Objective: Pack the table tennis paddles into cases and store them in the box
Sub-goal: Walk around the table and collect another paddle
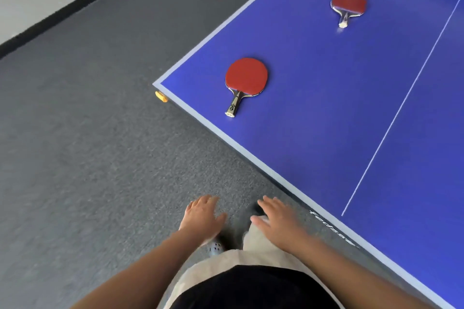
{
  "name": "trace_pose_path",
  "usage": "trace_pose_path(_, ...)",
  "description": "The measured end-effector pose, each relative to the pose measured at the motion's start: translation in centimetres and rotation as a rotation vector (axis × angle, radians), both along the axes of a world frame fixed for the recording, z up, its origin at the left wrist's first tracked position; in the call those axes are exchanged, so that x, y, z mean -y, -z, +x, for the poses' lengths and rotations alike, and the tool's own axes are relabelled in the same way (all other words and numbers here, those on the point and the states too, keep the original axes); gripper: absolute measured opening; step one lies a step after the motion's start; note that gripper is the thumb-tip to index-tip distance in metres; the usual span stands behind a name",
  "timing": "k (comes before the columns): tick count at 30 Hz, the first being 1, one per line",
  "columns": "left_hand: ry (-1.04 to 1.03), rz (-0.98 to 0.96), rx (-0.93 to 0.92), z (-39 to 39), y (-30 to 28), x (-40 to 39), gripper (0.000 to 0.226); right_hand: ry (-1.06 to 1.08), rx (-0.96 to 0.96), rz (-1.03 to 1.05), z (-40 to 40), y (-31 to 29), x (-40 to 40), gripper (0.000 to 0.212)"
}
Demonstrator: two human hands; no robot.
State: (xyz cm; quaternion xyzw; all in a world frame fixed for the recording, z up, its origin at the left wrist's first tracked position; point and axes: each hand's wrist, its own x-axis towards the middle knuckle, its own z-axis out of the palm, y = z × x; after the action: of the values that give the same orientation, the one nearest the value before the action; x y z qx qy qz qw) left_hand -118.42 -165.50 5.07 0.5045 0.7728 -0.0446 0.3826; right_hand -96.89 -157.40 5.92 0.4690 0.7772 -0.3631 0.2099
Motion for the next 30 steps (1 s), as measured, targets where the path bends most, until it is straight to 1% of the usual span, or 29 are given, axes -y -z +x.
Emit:
trace_pose_path(3,0.06,0.024,-0.001,-1.7,0.2,-4.4,0.062,0.073,-0.011,0.029,-1.9,-0.3,-2.8,0.066)
trace_pose_path(8,0.092,0.12,0.014,-4.2,0.0,-13.5,0.054,0.2,-0.061,0.022,-4.8,-0.7,-9.7,0.062)
trace_pose_path(10,0.107,0.147,0.018,-4.9,-0.5,-16.8,0.052,0.244,-0.063,-0.007,-5.3,-0.6,-12.3,0.066)
trace_pose_path(11,0.116,0.169,0.019,-5.4,-0.6,-19.2,0.051,0.277,-0.073,-0.029,-5.6,-0.6,-14.2,0.073)
trace_pose_path(12,0.118,0.193,0.026,-5.7,-1.0,-20.8,0.05,0.3,-0.084,-0.042,-5.9,-0.9,-15.4,0.085)
trace_pose_path(14,0.145,0.246,0.032,-6.2,-1.7,-25.2,0.048,0.306,-0.096,-0.003,-6.4,-1.3,-18.9,0.111)
trace_pose_path(17,0.206,0.296,0.03,-7.1,-2.0,-32.6,0.051,0.341,-0.073,0.064,-7.0,-1.9,-24.1,0.125)
trace_pose_path(19,0.248,0.315,0.046,-7.5,-2.3,-37.2,0.052,0.373,-0.049,0.096,-7.5,-2.1,-27.3,0.129)
trace_pose_path(21,0.314,0.302,0.056,-7.8,-2.0,-41.7,0.049,0.412,-0.03,0.109,-7.9,-2.3,-30.4,0.129)
trace_pose_path(22,0.349,0.297,0.061,-8.0,-1.7,-43.8,0.049,0.429,-0.027,0.113,-8.2,-2.6,-31.8,0.124)
trace_pose_path(25,0.433,0.301,0.074,-8.6,-0.9,-49.5,0.051,0.49,-0.003,0.112,-8.9,-2.5,-35.8,0.096)
trace_pose_path(26,0.458,0.307,0.071,-8.7,-0.7,-51.2,0.049,0.511,0.005,0.116,-9.1,-2.4,-37.2,0.092)
trace_pose_path(28,0.508,0.33,0.073,-8.7,0.3,-54.6,0.046,0.558,0.015,0.123,-9.3,-2.0,-39.8,0.098)
trace_pose_path(30,0.576,0.348,0.072,-8.3,1.4,-58.1,0.049,0.605,0.026,0.121,-9.3,-1.4,-42.6,0.104)
